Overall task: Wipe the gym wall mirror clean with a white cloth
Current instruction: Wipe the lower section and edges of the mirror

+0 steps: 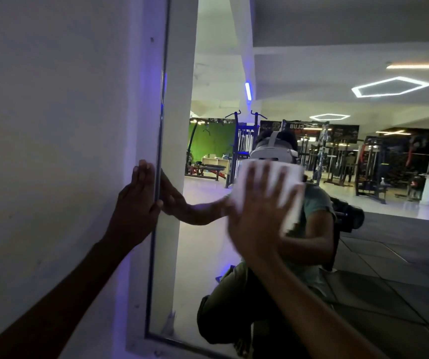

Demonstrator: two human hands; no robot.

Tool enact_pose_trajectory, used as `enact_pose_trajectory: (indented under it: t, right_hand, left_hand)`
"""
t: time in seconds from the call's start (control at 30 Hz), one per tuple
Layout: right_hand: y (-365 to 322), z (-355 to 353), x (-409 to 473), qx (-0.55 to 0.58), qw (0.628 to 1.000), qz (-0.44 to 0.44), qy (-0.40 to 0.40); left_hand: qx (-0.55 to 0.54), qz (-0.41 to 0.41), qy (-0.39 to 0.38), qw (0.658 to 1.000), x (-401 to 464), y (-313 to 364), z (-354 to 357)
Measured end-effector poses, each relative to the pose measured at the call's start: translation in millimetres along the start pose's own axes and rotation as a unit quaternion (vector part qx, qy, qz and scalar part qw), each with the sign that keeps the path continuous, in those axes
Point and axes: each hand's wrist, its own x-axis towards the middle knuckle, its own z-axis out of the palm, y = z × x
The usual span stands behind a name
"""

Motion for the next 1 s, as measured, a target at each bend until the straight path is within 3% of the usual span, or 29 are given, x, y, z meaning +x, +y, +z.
enact_pose_trajectory:
  t: [0.1, 0.2, 0.27, 0.37, 0.47, 0.53, 0.67, 0.77, 0.9, 1.0]
  right_hand:
    - [-48, 20, -18, 0.035, 0.976, -0.204, -0.060]
    - [-38, 17, -13, 0.030, 0.961, -0.260, -0.087]
    - [-8, 6, 5, 0.015, 0.972, -0.227, -0.062]
    - [50, -17, 29, -0.018, 0.994, -0.104, -0.010]
    - [52, -20, 17, -0.005, 1.000, 0.013, 0.013]
    - [26, -9, -8, 0.024, 1.000, -0.001, -0.003]
    - [-3, 11, -57, 0.069, 0.977, -0.180, -0.088]
    - [9, 7, -59, 0.069, 0.967, -0.217, -0.116]
    - [69, -13, -42, 0.048, 0.982, -0.165, -0.074]
    - [131, -31, -36, -0.022, 0.999, -0.031, -0.027]
  left_hand:
    - [0.015, 0.017, -0.010, 1.000, -1, -6, -3]
    - [0.041, 0.039, -0.029, 0.998, 0, -12, -5]
    - [0.045, 0.038, -0.025, 0.998, 2, -9, -8]
    - [0.034, 0.028, -0.006, 0.999, -1, -5, -3]
    - [0.023, 0.024, 0.018, 0.999, -2, -2, 6]
    - [0.025, 0.033, 0.042, 0.998, -3, -1, 12]
    - [0.053, 0.058, 0.055, 0.995, -3, -6, 13]
    - [0.070, 0.075, 0.054, 0.993, -4, -16, 13]
    - [0.060, 0.044, 0.044, 0.996, -2, -11, 17]
    - [0.047, 0.014, 0.055, 0.997, -2, -4, 24]
